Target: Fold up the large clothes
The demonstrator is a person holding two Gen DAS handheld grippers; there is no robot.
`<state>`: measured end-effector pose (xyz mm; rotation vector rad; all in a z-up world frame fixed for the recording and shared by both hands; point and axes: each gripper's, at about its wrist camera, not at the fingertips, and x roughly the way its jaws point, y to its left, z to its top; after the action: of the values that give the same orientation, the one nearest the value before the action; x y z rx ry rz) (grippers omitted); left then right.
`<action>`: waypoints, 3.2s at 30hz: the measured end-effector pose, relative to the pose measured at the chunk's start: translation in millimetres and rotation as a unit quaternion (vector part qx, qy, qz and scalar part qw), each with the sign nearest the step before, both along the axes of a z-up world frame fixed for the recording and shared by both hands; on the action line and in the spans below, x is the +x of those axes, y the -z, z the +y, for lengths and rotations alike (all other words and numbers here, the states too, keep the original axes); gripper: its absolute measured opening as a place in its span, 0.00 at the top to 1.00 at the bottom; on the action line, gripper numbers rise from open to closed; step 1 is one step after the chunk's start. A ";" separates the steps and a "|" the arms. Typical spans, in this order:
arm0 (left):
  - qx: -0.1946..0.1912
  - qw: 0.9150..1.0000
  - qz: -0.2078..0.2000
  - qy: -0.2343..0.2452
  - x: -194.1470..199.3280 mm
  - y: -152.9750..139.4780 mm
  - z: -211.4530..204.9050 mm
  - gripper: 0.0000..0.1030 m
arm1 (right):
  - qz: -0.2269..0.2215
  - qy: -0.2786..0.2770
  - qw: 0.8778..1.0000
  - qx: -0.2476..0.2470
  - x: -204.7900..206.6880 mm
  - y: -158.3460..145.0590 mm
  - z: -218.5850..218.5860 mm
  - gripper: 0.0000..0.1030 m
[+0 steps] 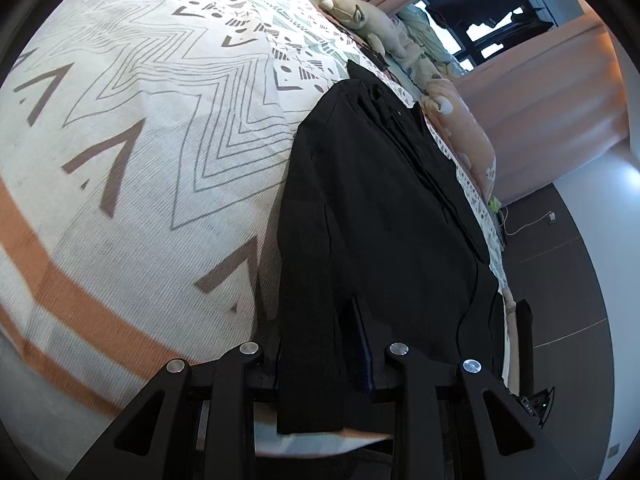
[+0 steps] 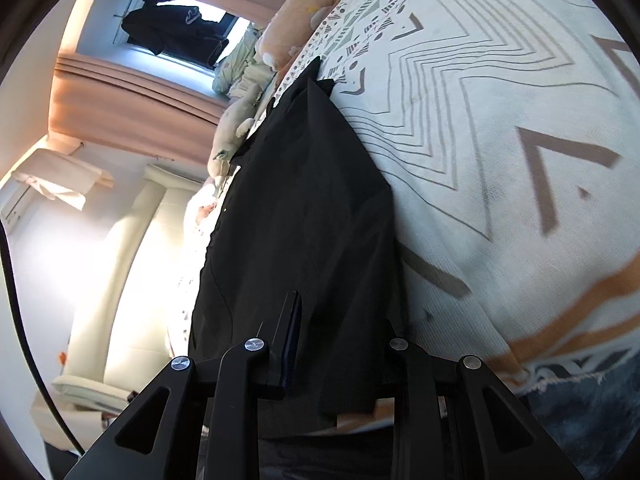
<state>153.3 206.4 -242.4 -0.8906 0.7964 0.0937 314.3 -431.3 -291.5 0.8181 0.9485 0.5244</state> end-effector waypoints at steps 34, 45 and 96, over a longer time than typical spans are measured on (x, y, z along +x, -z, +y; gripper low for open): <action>0.031 0.994 -0.103 -0.030 -86.9 -77.1 -24.5 0.98 | -0.141 0.043 0.989 0.001 -85.7 -114.0 -34.3 0.96; 0.029 0.992 -0.119 -0.036 -126.4 -113.4 -39.5 0.98 | -0.143 0.059 0.988 -0.001 -124.7 -150.9 -46.9 0.96; 0.068 0.974 -0.201 -0.080 58.0 -250.2 15.0 0.97 | -0.161 0.170 0.966 0.113 66.6 -246.2 27.2 0.96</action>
<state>211.3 221.4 7.8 -0.8078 0.3361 0.1045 380.8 -404.1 -45.3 1.0414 0.4408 0.4530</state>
